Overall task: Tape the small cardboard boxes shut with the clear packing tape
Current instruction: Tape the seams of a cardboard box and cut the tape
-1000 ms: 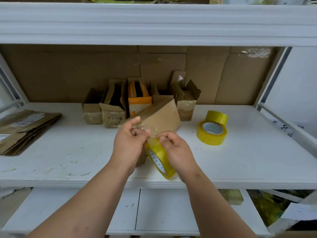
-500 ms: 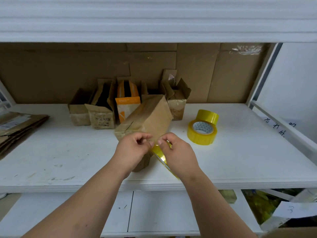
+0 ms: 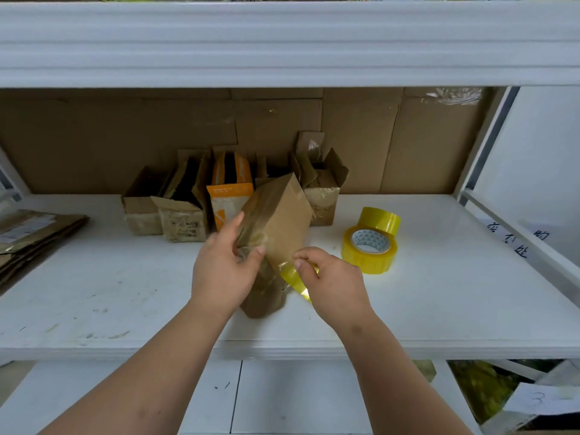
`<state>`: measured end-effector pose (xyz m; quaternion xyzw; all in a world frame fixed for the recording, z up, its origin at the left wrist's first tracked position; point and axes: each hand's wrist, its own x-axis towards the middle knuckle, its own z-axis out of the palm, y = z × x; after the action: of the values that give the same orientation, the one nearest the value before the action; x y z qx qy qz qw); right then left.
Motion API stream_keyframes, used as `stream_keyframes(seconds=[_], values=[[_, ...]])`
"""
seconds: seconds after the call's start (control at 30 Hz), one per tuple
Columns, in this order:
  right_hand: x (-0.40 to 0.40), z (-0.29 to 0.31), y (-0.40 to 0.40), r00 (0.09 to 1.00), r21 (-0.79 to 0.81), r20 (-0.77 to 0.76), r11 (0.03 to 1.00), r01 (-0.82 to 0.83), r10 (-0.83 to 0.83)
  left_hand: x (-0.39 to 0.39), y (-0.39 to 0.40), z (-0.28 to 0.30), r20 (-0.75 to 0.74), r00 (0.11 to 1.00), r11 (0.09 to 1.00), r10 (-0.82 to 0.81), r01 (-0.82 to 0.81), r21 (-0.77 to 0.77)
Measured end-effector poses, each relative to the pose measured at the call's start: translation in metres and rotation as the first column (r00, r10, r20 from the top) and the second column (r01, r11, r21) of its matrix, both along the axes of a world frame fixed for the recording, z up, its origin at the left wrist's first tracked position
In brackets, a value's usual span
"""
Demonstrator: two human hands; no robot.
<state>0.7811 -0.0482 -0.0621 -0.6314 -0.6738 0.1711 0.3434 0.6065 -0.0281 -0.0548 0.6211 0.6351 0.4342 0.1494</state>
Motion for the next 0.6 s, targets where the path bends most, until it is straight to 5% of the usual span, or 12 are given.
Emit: stream_keyframes(seconds=[0.2,0.6], values=[[0.011,0.001,0.002,0.986,-0.037,-0.162,0.999,0.021,-0.027,-0.008,0.018,-0.002,-0.266,0.963,0.976,0.046,-0.099,-0.192],[0.048,0.002,0.000,0.757,-0.148,-0.639,0.988,0.052,-0.135,-0.016,0.028,0.005,-0.026,1.000,0.965,0.007,-0.014,-0.263]])
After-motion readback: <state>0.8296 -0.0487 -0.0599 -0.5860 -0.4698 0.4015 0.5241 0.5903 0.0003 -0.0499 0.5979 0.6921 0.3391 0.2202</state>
